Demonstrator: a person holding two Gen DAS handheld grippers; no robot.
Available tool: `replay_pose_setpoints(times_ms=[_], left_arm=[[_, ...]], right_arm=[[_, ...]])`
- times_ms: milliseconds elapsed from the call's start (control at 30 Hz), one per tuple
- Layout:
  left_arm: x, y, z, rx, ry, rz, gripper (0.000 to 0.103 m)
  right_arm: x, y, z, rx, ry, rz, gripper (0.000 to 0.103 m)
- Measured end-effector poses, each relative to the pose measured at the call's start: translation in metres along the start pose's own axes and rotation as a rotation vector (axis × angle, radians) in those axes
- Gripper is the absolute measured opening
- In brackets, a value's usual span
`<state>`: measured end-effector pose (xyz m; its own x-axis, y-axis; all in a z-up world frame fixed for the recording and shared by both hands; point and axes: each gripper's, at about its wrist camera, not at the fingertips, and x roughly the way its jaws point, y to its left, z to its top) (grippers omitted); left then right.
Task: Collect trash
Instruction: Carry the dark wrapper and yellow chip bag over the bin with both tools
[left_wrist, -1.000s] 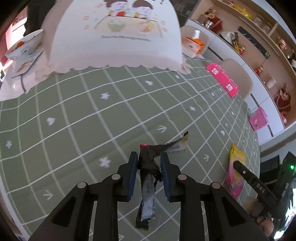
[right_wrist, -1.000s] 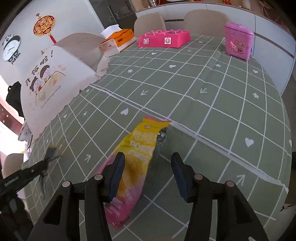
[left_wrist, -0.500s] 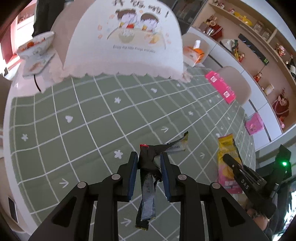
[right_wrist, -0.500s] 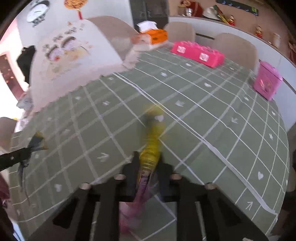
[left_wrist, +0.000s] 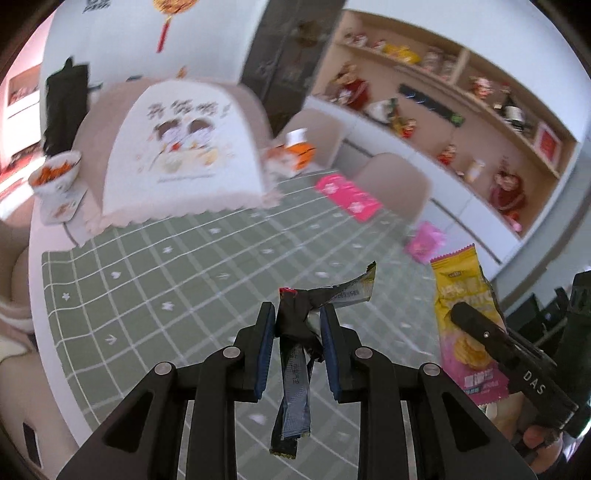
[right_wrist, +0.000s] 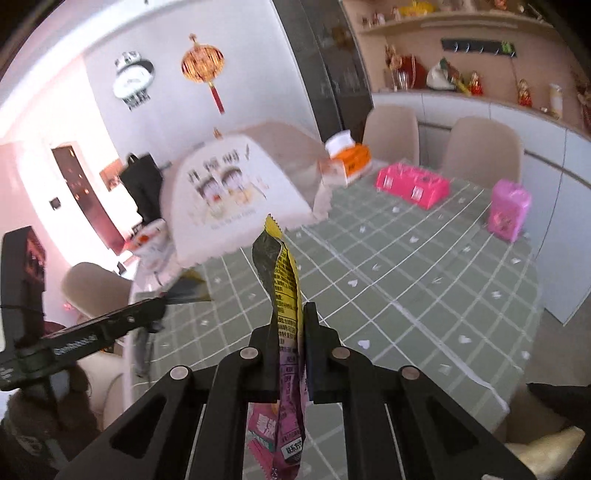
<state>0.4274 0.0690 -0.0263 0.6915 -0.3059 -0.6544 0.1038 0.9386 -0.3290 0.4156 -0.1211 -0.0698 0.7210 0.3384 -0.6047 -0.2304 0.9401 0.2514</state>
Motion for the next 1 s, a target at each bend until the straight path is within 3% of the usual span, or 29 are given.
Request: replay_pose_setpoints(times_ms=[267, 467, 733, 900, 967, 1000], left_arm=[[-0.047, -0.096, -0.048, 0.106, -0.012, -0.140, 0.026], [-0.048, -0.159, -0.094, 0.154, 0.073, -0.239, 0.026], [0.005, -0.219, -0.146, 0.191, 0.262, -0.355, 0.026], [0.051, -0.244, -0.175, 0.246, 0.385, -0.337, 0.026], [0.063, -0.250, -0.186, 0.255, 0.415, -0.342, 0.030], [0.068, -0.252, -0.190, 0.255, 0.420, -0.350, 0.038]], right_arm=[[-0.118, -0.029, -0.041, 0.024, -0.079, -0.067, 0.008], [-0.186, -0.065, -0.082, 0.078, -0.106, -0.146, 0.008], [-0.225, -0.131, -0.130, 0.202, -0.062, -0.205, 0.009], [-0.225, -0.160, -0.150, 0.237, -0.039, -0.236, 0.009], [-0.224, -0.169, -0.154, 0.248, -0.036, -0.243, 0.009], [-0.224, -0.173, -0.156, 0.253, -0.037, -0.247, 0.009]])
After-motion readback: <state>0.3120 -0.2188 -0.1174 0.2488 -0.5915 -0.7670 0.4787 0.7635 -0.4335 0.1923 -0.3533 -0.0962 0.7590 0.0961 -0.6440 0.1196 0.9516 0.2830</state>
